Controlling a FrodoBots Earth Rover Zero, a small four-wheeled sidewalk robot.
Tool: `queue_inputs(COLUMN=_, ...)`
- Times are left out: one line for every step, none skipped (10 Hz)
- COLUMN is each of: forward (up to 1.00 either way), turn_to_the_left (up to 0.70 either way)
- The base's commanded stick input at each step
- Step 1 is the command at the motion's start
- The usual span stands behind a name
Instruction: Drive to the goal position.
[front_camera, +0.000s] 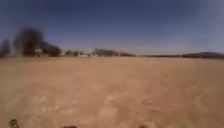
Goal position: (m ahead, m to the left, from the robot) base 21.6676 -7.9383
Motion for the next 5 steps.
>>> queue_inputs(forward=1.0, turn_to_the_left=0.27)
queue_inputs(forward=1.0, turn_to_the_left=0.27)
queue_inputs(forward=1.0, turn_to_the_left=0.27)
queue_inputs(forward=1.0, turn_to_the_left=0.27)
queue_inputs(forward=1.0, turn_to_the_left=0.27)
